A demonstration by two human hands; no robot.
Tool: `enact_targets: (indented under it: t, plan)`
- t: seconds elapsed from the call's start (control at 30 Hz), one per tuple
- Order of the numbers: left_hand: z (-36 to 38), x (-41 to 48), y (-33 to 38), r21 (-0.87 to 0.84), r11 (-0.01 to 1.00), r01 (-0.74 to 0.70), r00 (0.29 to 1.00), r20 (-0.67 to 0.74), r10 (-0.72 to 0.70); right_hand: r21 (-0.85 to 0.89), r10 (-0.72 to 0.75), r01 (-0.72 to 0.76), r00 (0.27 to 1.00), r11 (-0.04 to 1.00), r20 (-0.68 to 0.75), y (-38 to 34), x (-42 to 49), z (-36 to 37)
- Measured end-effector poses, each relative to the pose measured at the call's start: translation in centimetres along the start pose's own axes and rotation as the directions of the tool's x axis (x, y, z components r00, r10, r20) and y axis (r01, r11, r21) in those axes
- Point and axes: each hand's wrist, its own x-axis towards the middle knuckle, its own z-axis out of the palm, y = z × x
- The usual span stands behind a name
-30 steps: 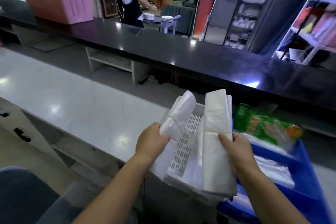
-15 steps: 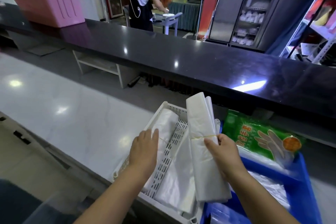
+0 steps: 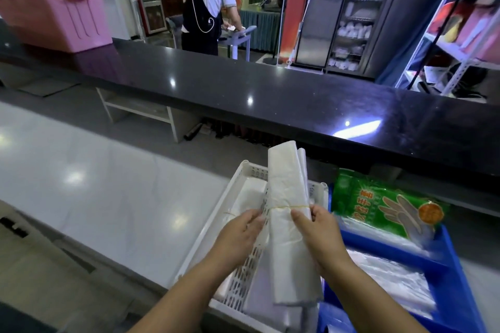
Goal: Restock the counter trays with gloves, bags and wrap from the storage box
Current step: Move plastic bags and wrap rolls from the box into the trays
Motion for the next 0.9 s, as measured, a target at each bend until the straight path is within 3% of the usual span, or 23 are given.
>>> enact_targets:
  t: [0.03,0.1,0.2,0.27,0.3,0.33,0.4,0.47,0.6,0.7,0.83,0.9]
  plan:
    - [-0.2,-0.3,0.8,-0.261,0.964,0.05,0.997,0.066,-0.034,0.036,0.007,-0.008,1.0,0.999,0.005,-0.3,-0.2,0.9]
    - [-1.0,-0.7,1.4,-0.502,0.857,0.114,0.991,0.114,-0.065,0.121,0.015,-0.019,0.999,0.993,0.034,-0.9,-0.5,2.9]
    - [-3.0,-0.8,1.3,-0.512,0.855,0.076,0.99,-0.062,-0.125,0.109,-0.021,0.007,0.992,0.994,0.127,-1.1,-0.3,4.8]
    - [-4.9,-0.5,0.5,-0.37,0.928,0.048,0.967,-0.216,-0.136,-0.255,-0.096,0.157,0.967,0.954,0.236,0.1,0.4,4.8]
    - [-5.8,-0.5,0.0,-0.294,0.954,0.052,0.956,-0.262,-0.133,-0.51,-0.121,0.285,0.936,0.812,0.331,0.9,0.8,4.5]
    - [-6.6,-0.5,-0.6,-0.236,0.97,0.064,0.95,-0.282,-0.132,-0.678,-0.128,0.43,0.885,0.595,0.448,1.8,1.1,4.1]
    - [-7.5,-0.5,-1.5,-0.152,0.984,0.092,0.95,-0.281,-0.133,-0.689,-0.126,0.689,0.722,0.226,0.68,3.3,1.5,3.8]
    - [-7.5,-0.4,-2.2,-0.065,0.991,0.114,0.955,-0.269,-0.127,-0.599,-0.093,0.799,0.601,0.051,0.794,4.0,1.7,3.9]
    - [-5.8,-0.1,-3.1,0.025,0.994,0.111,0.97,-0.22,-0.103,-0.542,-0.092,0.824,0.534,-0.165,0.84,2.9,2.3,4.0]
    - [-4.0,0.2,-3.4,0.11,0.99,0.089,0.984,-0.164,-0.07,-0.521,-0.128,0.821,0.506,-0.233,0.853,1.8,2.1,3.6]
    - [-1.3,0.6,-3.5,0.126,0.991,0.04,0.997,-0.073,-0.031,-0.549,-0.217,0.817,0.512,-0.176,0.831,1.8,1.9,2.1]
    - [0.2,0.7,-3.5,0.088,0.996,0.024,1.0,-0.019,-0.023,-0.573,-0.239,0.793,0.527,-0.207,0.816,1.7,1.7,1.3]
